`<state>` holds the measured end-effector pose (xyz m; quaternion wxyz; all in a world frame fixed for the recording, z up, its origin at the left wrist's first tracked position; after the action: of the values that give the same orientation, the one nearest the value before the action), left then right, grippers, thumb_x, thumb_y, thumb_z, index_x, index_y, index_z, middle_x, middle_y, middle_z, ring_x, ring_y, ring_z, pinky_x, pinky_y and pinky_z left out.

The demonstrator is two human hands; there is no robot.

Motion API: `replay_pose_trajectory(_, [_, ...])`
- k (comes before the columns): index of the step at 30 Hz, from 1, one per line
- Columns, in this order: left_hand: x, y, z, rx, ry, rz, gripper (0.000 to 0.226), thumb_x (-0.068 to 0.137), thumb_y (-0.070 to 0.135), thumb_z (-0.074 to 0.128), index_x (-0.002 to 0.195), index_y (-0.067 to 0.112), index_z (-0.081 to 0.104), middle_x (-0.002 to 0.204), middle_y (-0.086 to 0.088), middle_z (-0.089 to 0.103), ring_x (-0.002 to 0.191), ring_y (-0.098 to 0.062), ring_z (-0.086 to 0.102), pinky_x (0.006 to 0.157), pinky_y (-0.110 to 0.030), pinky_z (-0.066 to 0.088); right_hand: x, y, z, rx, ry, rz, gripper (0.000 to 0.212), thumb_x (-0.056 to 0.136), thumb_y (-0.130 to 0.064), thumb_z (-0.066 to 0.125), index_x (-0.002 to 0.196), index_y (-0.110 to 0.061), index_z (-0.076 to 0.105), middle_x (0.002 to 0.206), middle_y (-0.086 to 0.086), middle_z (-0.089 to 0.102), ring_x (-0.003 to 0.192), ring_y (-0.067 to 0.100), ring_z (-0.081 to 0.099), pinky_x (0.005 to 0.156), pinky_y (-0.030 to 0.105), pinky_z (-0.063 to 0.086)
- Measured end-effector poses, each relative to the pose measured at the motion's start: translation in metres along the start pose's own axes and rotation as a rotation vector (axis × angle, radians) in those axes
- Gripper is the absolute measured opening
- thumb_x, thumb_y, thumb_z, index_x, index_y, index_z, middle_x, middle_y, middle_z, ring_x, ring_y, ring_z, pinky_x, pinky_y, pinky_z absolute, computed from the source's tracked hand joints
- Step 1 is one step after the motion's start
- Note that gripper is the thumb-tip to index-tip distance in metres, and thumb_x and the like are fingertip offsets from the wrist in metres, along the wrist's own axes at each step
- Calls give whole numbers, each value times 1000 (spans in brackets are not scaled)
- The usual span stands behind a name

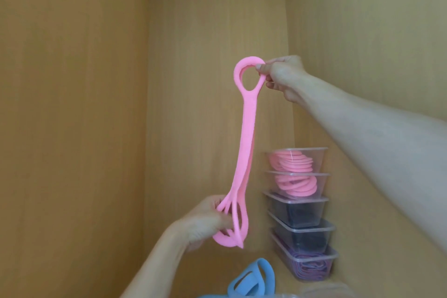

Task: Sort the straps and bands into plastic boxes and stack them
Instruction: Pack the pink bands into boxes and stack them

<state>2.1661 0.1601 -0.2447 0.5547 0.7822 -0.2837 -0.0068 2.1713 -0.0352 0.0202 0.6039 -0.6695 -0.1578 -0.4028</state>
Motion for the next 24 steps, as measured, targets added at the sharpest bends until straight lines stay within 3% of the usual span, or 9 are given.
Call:
replay_pose_trajectory(2, [1,-2,-4,-112,87,13,23,62,3,60,84,8,66,73,-7,66,70,-18,61,70,-28,53,4,-1,-12,-31,48,-5,16,85,-10,79,84,-13,64,94,9,69,76,18,62,65,28,51])
replay_pose_trajectory(4, [2,-2,-9,-239,152,29,21,65,2,60,84,8,67,67,-4,63,61,-15,57,62,-25,47,8,-1,-23,-69,82,-13,17,85,-11,79,82,-14,62,94,10,68,78,19,62,63,28,51])
replay_pose_trajectory(8, [2,-7,-16,-496,133,56,10,66,5,62,73,7,68,68,-12,54,61,-21,52,58,-28,47,10,5,-42,-111,148,3,16,86,-13,79,95,-10,67,93,11,68,74,21,61,57,27,48])
replay_pose_trajectory(12, [5,-22,-28,-688,201,25,32,69,3,71,100,-4,70,70,-10,60,66,-20,60,63,-28,52,6,18,-56,-184,179,42,24,86,-17,79,104,-4,70,75,6,63,53,15,51,46,23,43])
replay_pose_trajectory(15, [3,-25,-37,-808,264,45,30,69,-1,67,100,-4,69,70,-12,60,62,-18,61,64,-28,54,-1,33,-62,-221,175,74,27,87,-19,79,106,-1,71,70,4,60,50,14,48,42,21,40])
replay_pose_trajectory(20, [4,-17,-46,-860,368,-11,9,85,-2,60,93,0,63,59,-4,55,46,-12,54,49,-24,54,-10,53,-66,-210,156,113,31,87,-20,79,109,0,70,74,5,61,57,14,52,50,23,44])
replay_pose_trajectory(24, [5,-5,-48,-779,428,-84,4,96,7,57,92,8,58,45,3,44,40,-11,52,47,-23,50,-22,57,-54,-195,124,97,28,87,-21,78,104,-1,70,71,4,60,57,15,52,52,25,44])
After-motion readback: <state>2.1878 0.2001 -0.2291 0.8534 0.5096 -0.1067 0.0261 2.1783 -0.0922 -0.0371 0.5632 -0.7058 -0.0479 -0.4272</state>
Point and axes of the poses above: each hand's wrist, its own x-axis towards the middle knuckle, its own z-axis out of the palm, y = z × x, the point moved 4 cm from there along x, towards the middle knuckle
